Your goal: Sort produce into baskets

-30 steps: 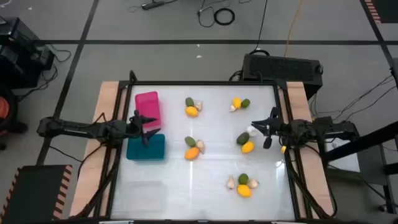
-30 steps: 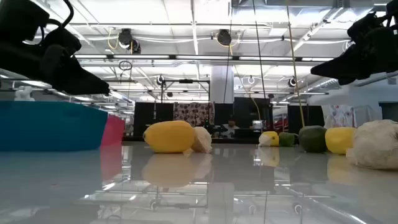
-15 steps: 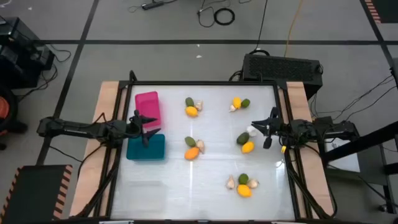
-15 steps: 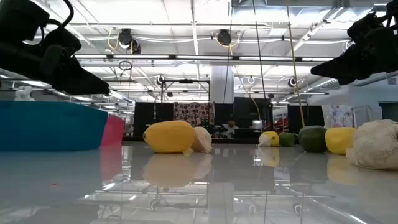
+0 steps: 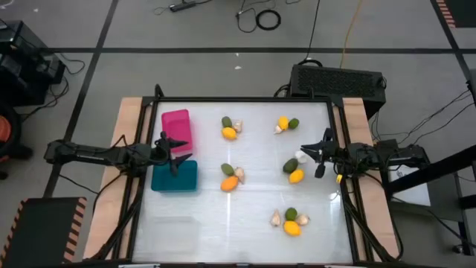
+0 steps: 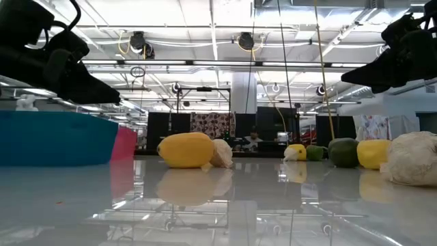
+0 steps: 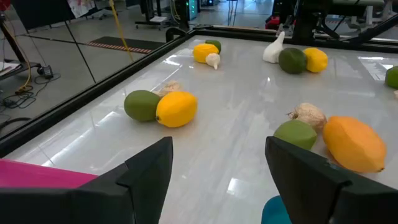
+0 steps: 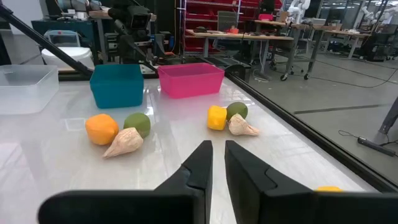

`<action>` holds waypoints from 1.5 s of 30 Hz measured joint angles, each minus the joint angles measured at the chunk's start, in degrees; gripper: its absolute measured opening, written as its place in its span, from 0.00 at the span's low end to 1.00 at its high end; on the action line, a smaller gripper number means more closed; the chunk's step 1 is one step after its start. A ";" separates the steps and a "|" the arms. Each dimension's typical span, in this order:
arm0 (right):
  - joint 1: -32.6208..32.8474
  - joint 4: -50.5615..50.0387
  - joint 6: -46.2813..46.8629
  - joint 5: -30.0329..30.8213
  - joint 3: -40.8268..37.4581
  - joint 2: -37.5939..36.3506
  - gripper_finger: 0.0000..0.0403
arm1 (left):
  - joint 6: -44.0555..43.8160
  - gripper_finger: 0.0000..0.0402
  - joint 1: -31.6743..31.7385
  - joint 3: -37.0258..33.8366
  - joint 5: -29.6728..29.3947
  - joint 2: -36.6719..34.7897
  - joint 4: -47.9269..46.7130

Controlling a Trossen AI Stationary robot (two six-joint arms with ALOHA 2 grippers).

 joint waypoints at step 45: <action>0.01 0.14 2.72 0.02 0.00 -0.02 0.09 | 0.02 0.65 0.01 -0.02 0.02 0.02 0.00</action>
